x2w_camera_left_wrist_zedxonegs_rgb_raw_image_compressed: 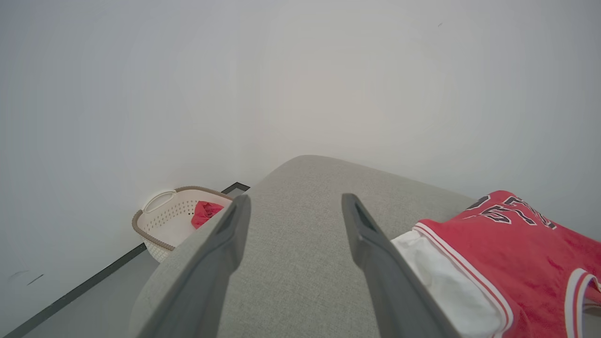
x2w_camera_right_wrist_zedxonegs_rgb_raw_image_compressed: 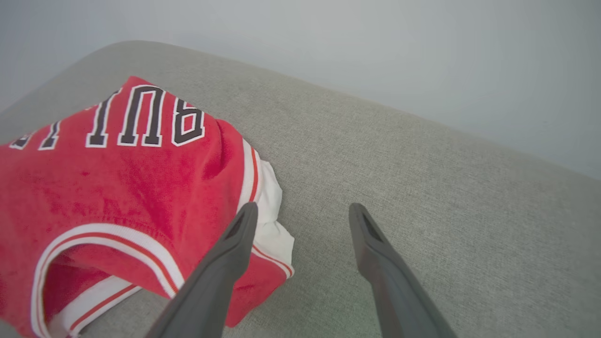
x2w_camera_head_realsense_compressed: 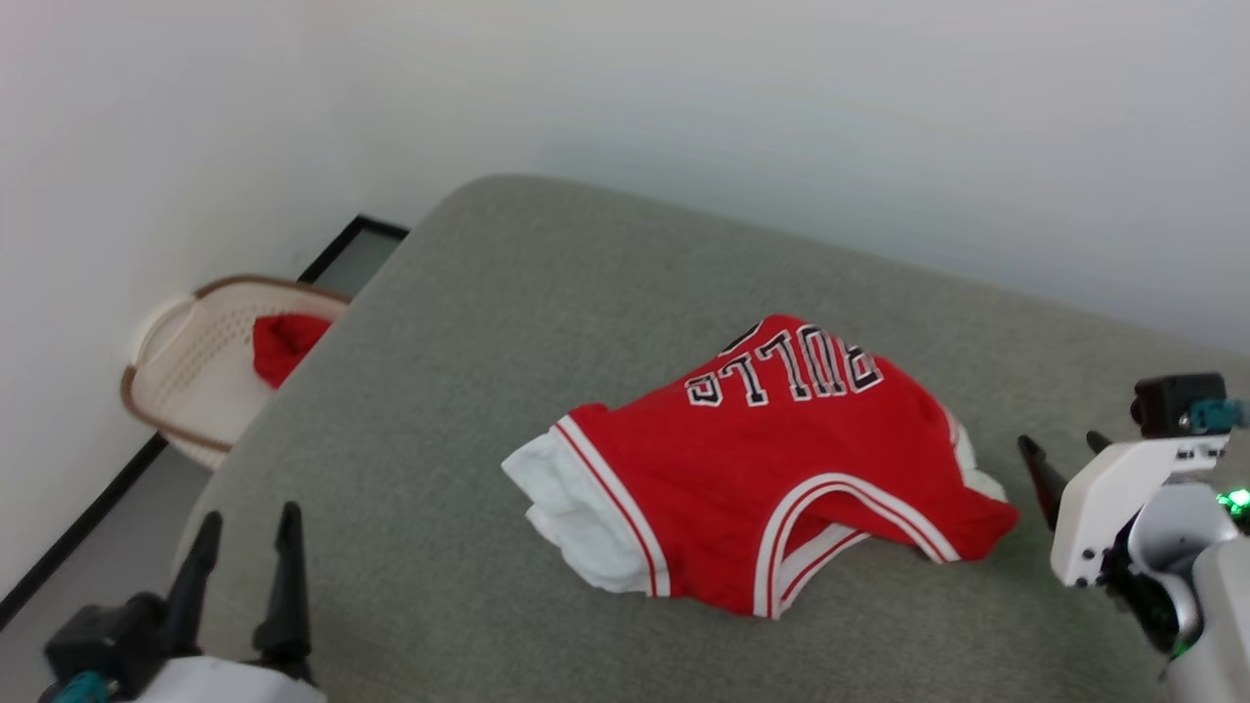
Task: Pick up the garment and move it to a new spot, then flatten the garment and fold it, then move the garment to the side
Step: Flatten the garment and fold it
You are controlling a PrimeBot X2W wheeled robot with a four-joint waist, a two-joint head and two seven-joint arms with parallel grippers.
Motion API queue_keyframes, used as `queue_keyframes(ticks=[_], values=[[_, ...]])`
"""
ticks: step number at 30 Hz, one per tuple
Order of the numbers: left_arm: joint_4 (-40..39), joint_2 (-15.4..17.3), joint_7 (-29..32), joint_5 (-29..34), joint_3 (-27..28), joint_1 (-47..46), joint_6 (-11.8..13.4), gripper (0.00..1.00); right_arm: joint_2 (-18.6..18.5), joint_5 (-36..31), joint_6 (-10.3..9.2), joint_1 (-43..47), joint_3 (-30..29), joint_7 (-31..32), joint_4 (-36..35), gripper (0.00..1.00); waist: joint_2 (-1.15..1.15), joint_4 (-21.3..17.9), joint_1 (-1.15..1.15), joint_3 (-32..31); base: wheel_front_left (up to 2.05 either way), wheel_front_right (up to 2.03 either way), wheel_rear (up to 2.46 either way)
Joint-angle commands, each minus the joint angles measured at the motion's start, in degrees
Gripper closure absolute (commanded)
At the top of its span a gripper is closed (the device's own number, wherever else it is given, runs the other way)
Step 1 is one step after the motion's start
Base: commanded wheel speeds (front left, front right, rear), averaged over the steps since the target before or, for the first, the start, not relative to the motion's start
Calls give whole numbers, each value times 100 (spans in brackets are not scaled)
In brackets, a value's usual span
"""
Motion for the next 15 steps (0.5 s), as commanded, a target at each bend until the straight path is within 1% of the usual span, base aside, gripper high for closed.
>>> queue_keyframes(ticks=[1,7,15], values=[[39,-82,-2,76,19,-103,-70,0,-50,2,0,-131,-13,44,48,0,0,307,0,393,0,0,0],[286,-551,-3,333,57,-404,-445,0,-217,291,0,-496,94,569,429,0,0,576,0,801,0,0,0],[612,-966,-3,579,224,-613,-798,0,-329,530,0,-704,418,1225,862,0,0,716,0,1016,0,0,0]])
